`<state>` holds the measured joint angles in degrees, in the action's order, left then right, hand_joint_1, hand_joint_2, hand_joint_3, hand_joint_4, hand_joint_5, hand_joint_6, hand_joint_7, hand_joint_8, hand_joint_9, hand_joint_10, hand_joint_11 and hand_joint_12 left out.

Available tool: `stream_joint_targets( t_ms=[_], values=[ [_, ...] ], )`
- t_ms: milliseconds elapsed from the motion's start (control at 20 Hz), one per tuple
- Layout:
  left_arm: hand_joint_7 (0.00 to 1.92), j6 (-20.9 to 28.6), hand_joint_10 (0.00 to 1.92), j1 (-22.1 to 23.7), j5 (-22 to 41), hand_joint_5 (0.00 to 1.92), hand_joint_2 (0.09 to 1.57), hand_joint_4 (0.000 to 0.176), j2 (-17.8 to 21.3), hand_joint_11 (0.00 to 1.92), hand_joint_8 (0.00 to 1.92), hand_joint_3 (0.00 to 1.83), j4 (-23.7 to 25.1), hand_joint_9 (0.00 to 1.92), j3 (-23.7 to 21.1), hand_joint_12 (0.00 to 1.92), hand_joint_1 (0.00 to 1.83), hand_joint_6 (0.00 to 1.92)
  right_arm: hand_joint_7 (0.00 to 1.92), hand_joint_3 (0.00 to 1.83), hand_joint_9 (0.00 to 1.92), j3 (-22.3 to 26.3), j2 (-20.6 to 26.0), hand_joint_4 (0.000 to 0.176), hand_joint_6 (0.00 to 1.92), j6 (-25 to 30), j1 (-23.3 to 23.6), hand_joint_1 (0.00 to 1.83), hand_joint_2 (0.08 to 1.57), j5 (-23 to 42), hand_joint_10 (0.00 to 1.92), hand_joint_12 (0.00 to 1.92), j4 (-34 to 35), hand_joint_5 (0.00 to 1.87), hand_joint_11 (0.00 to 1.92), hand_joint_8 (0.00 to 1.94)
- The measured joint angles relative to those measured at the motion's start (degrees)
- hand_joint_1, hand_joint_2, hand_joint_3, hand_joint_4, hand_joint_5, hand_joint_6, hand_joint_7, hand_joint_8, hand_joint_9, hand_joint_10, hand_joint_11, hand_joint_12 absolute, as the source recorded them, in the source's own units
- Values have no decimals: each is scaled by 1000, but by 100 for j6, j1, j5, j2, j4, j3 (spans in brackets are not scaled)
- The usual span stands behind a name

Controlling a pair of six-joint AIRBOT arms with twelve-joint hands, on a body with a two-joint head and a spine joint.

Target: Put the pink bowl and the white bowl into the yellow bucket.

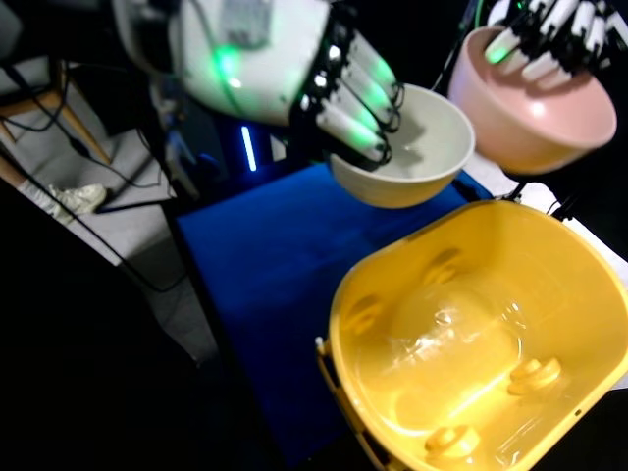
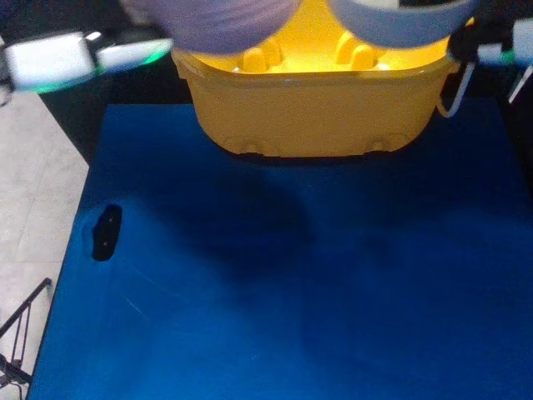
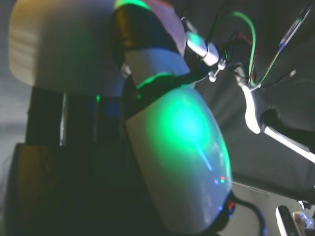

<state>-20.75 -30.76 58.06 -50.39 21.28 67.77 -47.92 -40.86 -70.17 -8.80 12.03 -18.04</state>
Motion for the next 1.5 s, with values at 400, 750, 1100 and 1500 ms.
stream_joint_targets(
  t_ms=[400,750,1100,1500],
  values=[
    [903,531,1310,855,-927,830,1150,0,-879,589,1057,0,577,881,960,1352,1364,1126,726,0,773,-754,-529,0,1300,4,511,1454,1186,-369,1316,1664,-48,840,633,1279],
    [915,564,1417,1038,-1364,823,1145,0,-1567,909,1136,2,616,952,1639,1618,1376,958,769,0,814,-1445,-892,0,1289,2,651,1484,1169,-846,1233,1640,-57,871,621,1222],
    [830,881,1847,1040,-1506,763,1220,0,-1993,1123,1548,6,647,1065,2059,1920,1225,1072,778,2,822,-1832,-1093,0,1280,-2,752,1484,1168,-1126,1220,1649,-44,875,593,1244],
    [849,883,1443,839,-1578,813,1168,0,-2072,880,1230,0,435,921,2199,1742,1363,1020,716,0,792,-1923,-1250,0,1409,0,752,1481,1193,-1266,1257,1651,-42,809,579,1268]
  ],
)
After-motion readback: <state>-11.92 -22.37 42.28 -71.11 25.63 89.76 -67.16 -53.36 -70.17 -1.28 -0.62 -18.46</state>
